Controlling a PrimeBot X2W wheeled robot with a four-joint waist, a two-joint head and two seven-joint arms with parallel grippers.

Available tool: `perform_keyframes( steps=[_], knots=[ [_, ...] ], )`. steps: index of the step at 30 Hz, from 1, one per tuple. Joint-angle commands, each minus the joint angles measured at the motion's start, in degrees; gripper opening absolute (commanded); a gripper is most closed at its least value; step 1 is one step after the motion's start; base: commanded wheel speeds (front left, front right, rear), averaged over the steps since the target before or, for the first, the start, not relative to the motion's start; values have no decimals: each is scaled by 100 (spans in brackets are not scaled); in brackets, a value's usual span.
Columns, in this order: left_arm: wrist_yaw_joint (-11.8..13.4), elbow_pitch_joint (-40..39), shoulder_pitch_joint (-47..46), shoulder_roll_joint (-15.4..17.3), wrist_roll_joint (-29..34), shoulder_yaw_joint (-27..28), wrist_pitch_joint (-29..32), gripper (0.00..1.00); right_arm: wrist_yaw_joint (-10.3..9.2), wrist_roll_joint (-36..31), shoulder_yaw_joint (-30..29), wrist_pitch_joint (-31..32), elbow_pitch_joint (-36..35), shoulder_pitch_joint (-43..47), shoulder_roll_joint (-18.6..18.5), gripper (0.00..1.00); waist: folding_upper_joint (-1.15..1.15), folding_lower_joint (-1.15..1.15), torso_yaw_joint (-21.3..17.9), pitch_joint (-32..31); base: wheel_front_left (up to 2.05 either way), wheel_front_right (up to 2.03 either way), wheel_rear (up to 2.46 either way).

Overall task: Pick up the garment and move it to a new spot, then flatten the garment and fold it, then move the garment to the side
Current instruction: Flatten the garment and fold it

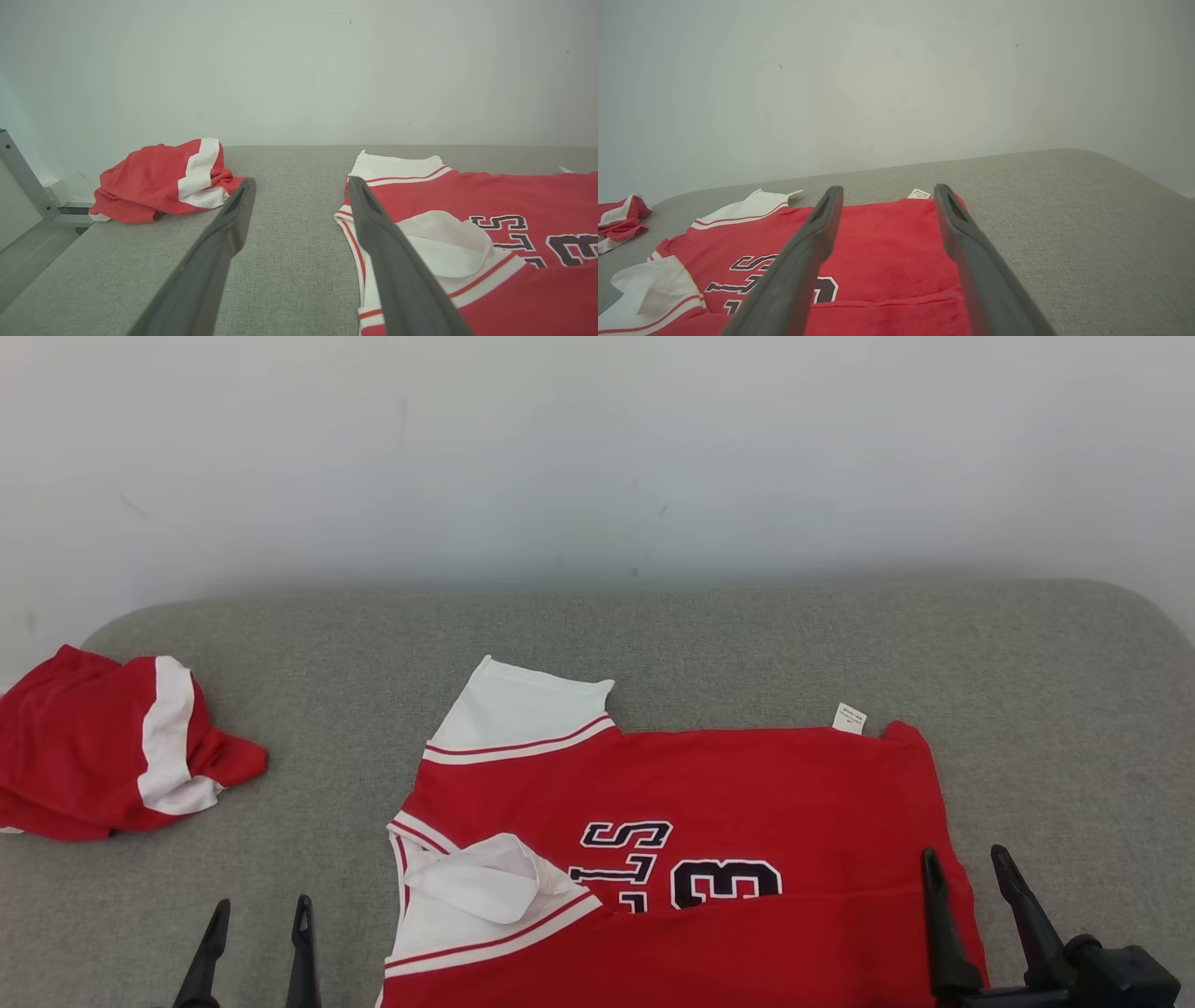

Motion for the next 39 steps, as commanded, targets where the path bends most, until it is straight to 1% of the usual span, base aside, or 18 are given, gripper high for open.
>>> perform_keyframes(
  steps=[1,3,6,10,16,17,23,28,29,31,34,39],
  knots=[
    [-21,34,-28,-17,27,15,-18,100,-13,34,18,-31,18,-38,-16,100,0,0,-7,7,0,0,0],
    [-31,67,-62,-10,31,14,-18,100,-13,77,56,-32,43,-89,-29,100,0,0,-30,25,0,0,0],
    [-32,134,-230,31,-27,48,-18,100,-13,151,136,-36,151,-243,-144,100,0,0,-109,69,0,0,0],
    [-120,287,-611,174,-31,-15,38,100,-12,205,227,-29,408,-616,-303,100,0,0,-225,196,0,0,0],
    [-319,722,-1830,503,-112,-214,318,100,-13,330,495,116,851,-1542,-612,100,0,0,-392,799,0,0,0],
    [-319,722,-1830,503,-112,-214,318,100,-13,330,495,116,851,-1542,-612,100,0,0,-392,799,0,0,0],
    [-419,1374,-3320,796,-237,-529,551,100,-13,545,726,287,1428,-2658,-919,100,0,0,-555,1512,0,0,0],
    [-436,2021,-4439,911,-452,-881,789,100,-13,679,980,485,1999,-3473,-1088,100,0,0,-695,1961,0,0,0],
    [-439,2149,-4623,921,-540,-1002,858,100,-13,696,1042,537,2113,-3618,-1104,100,0,0,-720,2029,0,0,0],
    [-434,2386,-4972,1029,-634,-1272,945,100,-12,733,1188,653,2332,-3888,-1125,100,0,0,-776,2151,0,0,0],
    [-436,2717,-5427,1168,-938,-1662,1089,100,-13,833,1395,833,2630,-4257,-1124,100,0,0,-852,2307,0,0,0],
    [-437,3262,-5971,1336,-1434,-2309,1412,100,-13,885,1741,1064,3004,-4759,-1143,100,0,0,-921,2495,0,0,0]
  ],
)
